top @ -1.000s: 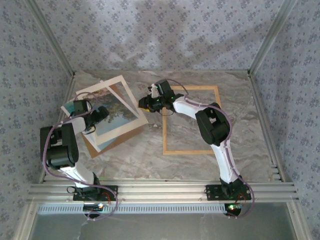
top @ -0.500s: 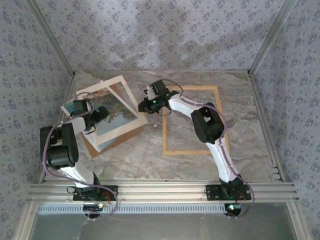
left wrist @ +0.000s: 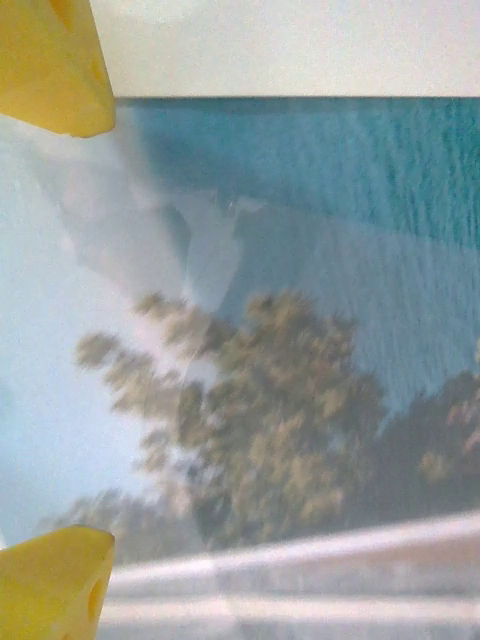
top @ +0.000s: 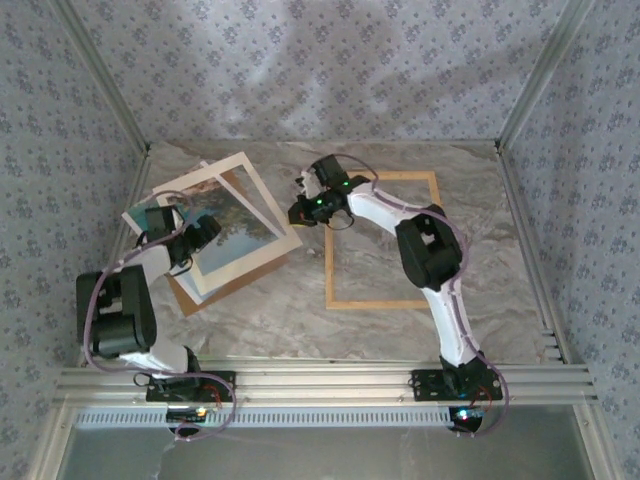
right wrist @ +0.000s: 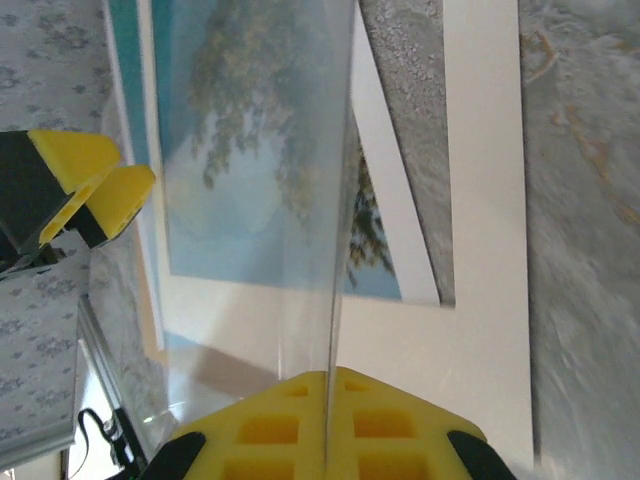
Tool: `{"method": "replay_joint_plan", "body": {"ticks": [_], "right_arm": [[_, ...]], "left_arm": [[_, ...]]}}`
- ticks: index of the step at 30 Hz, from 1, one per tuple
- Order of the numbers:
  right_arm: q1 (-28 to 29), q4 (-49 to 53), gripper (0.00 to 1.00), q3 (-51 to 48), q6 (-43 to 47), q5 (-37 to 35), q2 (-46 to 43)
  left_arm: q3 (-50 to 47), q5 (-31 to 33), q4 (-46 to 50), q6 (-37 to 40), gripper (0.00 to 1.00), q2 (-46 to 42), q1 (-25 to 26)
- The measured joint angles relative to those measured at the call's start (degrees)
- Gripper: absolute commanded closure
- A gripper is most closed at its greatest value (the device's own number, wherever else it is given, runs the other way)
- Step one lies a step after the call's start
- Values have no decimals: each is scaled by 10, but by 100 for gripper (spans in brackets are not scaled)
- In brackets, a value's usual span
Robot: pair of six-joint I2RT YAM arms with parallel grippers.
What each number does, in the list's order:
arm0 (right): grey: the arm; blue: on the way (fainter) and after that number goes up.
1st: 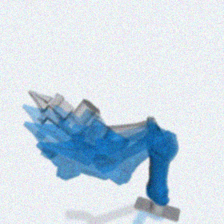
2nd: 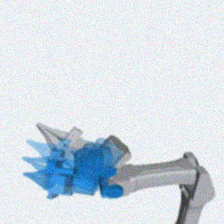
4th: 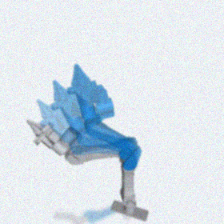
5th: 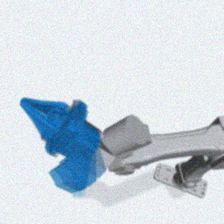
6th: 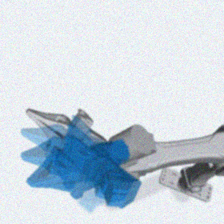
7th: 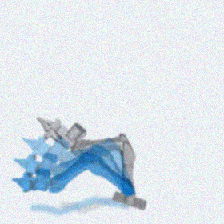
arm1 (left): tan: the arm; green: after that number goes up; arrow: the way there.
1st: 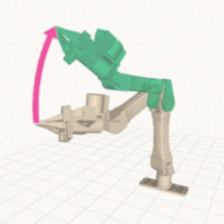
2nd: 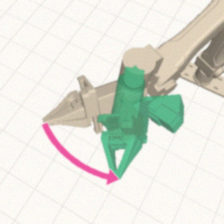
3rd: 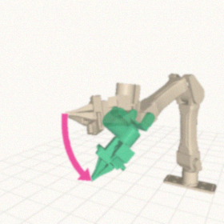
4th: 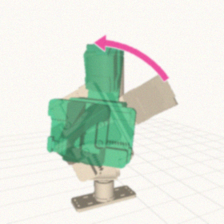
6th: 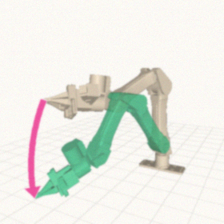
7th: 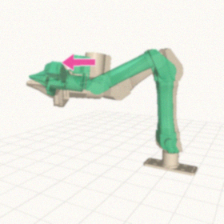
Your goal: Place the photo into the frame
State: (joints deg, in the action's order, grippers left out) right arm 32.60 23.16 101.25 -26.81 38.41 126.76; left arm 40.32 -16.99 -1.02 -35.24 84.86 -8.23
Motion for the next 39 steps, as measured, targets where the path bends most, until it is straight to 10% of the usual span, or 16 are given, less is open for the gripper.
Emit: {"method": "replay_joint_plan", "body": {"ticks": [11, 25, 39], "right_arm": [[-196, 63, 100, -232, 98, 23, -275], [-287, 174, 100, -240, 183, -121, -223], [-305, 174, 100, -232, 183, -144, -205]], "left_arm": [[-16, -15, -36, -40, 1, -150, 106], [25, -9, -26, -7, 1, -40, 240], [39, 14, -16, 18, 1, -4, 260]]}}
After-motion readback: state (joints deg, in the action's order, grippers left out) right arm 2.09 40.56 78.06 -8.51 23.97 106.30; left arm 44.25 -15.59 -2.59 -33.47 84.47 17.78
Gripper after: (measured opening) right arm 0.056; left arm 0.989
